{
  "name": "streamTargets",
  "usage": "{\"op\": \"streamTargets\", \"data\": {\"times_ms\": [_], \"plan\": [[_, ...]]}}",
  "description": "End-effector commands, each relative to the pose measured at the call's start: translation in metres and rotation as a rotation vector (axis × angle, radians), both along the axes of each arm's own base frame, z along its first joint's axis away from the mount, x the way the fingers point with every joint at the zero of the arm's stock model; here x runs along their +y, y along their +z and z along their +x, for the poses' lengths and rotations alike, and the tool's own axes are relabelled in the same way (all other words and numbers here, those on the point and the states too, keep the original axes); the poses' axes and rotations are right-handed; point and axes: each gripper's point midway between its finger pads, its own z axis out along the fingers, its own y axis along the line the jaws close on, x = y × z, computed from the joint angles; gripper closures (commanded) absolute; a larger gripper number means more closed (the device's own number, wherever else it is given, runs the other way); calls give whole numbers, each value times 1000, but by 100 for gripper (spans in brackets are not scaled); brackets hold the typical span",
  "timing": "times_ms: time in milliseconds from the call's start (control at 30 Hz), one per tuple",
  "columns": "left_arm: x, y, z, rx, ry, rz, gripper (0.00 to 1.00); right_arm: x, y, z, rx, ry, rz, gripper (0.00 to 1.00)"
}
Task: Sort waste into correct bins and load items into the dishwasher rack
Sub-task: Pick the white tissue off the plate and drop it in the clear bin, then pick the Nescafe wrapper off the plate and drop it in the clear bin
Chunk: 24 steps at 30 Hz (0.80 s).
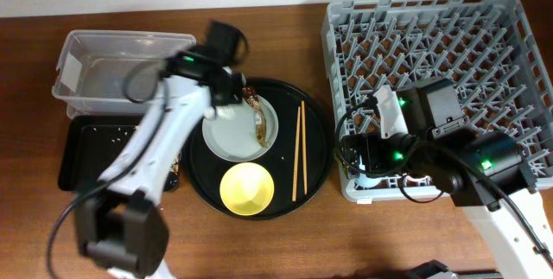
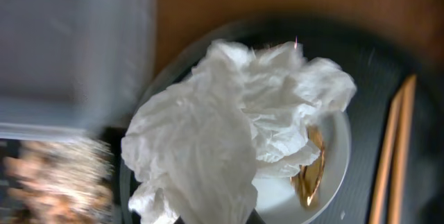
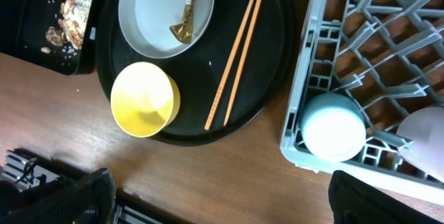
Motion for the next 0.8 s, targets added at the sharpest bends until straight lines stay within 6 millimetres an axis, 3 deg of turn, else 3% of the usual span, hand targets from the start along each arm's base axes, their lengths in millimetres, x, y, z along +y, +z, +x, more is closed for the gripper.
{"op": "streamTargets", "data": {"times_ms": [0,67,100,133,167,233,267,300,367,433,500,567,600,667,700,733,767], "plan": [[67,59,32,-196,164,35,100,0,2,0,-9,1,-4,1],[117,48,59,-239,284,55,98,0,2,0,-9,1,-4,1],[127,33,69,-231,305,60,80,0,2,0,-9,1,-4,1],[128,19,76,-217,309,63,8,0,2,-1,-5,1,-5,1],[123,17,75,-209,296,47,4,-1,1,-2,1,1,-8,1],[75,40,71,-229,185,-72,6,-1,1,-1,-2,1,-7,1],[54,43,66,-227,127,-71,7,-1,1,-1,-1,1,-7,1],[31,36,54,-181,70,-63,16,-1,1,-2,-1,1,-8,1],[-18,-7,18,-38,-12,-43,23,-1,1,-2,0,1,-8,1],[-61,-77,-11,74,28,-24,36,-1,0,-2,3,1,-9,1],[-77,-121,-22,167,49,-28,51,-1,0,-3,5,1,-9,1],[-83,-144,-32,232,33,-30,67,-1,0,-3,5,1,-9,1],[-83,-147,-35,245,30,-24,98,-1,0,-3,5,1,-9,1],[-82,-112,-26,206,38,-39,100,-1,0,-3,9,1,-11,1],[-75,-79,-20,164,52,-37,100,-1,0,-3,8,1,-11,1],[-66,-28,-9,90,23,-58,100,-1,0,-3,8,1,-11,1],[-41,13,5,-4,47,-49,100,-1,0,-3,9,1,-11,1]]}}
